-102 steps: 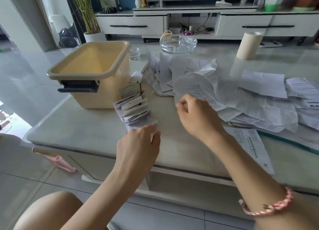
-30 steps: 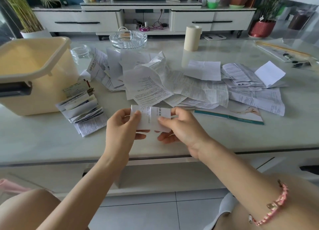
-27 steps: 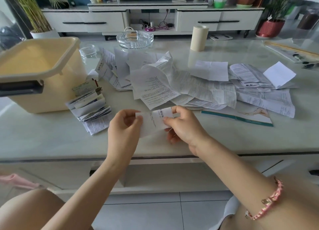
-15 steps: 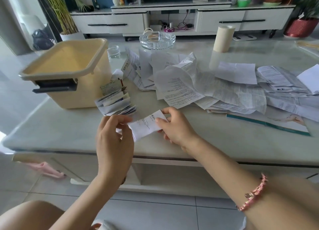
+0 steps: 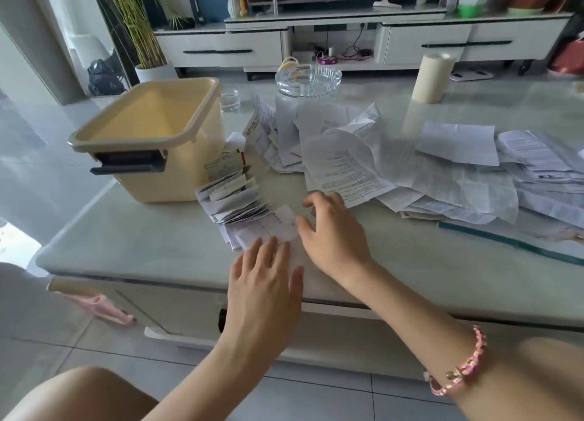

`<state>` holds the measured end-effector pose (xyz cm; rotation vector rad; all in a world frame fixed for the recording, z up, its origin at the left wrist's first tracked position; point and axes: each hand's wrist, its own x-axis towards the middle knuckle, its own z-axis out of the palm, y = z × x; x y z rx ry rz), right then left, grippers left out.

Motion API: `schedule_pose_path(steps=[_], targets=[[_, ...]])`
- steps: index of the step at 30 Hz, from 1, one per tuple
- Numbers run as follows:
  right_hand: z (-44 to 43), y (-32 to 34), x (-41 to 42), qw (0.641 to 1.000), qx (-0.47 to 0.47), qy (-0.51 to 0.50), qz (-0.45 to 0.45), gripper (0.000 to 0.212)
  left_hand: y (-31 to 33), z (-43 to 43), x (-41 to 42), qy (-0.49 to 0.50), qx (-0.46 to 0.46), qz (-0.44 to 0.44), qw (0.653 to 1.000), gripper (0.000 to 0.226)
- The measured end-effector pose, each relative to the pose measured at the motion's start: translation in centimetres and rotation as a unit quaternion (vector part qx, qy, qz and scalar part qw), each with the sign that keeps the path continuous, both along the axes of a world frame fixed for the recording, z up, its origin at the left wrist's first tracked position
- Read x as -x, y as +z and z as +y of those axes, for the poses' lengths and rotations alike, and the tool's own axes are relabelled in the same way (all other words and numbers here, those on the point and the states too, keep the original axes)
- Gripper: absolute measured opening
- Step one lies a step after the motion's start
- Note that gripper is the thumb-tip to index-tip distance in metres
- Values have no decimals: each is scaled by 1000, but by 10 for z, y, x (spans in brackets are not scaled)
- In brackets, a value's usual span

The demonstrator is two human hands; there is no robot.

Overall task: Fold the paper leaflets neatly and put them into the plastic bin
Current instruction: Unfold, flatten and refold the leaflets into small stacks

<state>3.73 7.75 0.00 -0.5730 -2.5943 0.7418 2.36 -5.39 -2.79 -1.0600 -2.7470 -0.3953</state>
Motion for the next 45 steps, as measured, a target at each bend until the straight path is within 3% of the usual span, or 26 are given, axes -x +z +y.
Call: schedule_pose_path(steps=[3, 7, 12, 15, 19, 22, 27, 36, 41, 45], targets=[[21, 10, -8, 999, 6, -7, 32, 25, 5, 5, 6, 19, -2, 7, 1000, 47], [63, 20, -13, 996, -47, -46, 66, 23, 12, 15, 11, -17, -113, 9, 993, 40], [99, 12, -16, 991, -109, -64, -45, 43, 22, 39, 8, -58, -240, -7, 969, 38], [104, 6, -11, 986, -129, -29, -105, 55, 28, 50, 3, -77, -271, -25, 959, 35], [111, 4, -8, 985, -127, -47, -110, 62, 34, 58, 1, -80, -279, -56, 955, 21], [114, 9, -11, 989, -119, -62, -63, 67, 36, 59, 4, -69, -283, -79, 954, 22], [114, 31, -25, 986, -103, -64, 115, 67, 40, 64, 9, -59, -285, -102, 951, 24], [127, 58, -72, 932, 1, -88, 352, 63, 39, 78, 0, -96, -313, -120, 937, 24], [129, 66, -83, 902, -136, -91, 400, 59, 75, 80, 0, -123, -417, -86, 897, 25], [127, 72, -90, 903, -239, -72, 349, 56, 130, 90, -2, -181, -464, -157, 853, 43]])
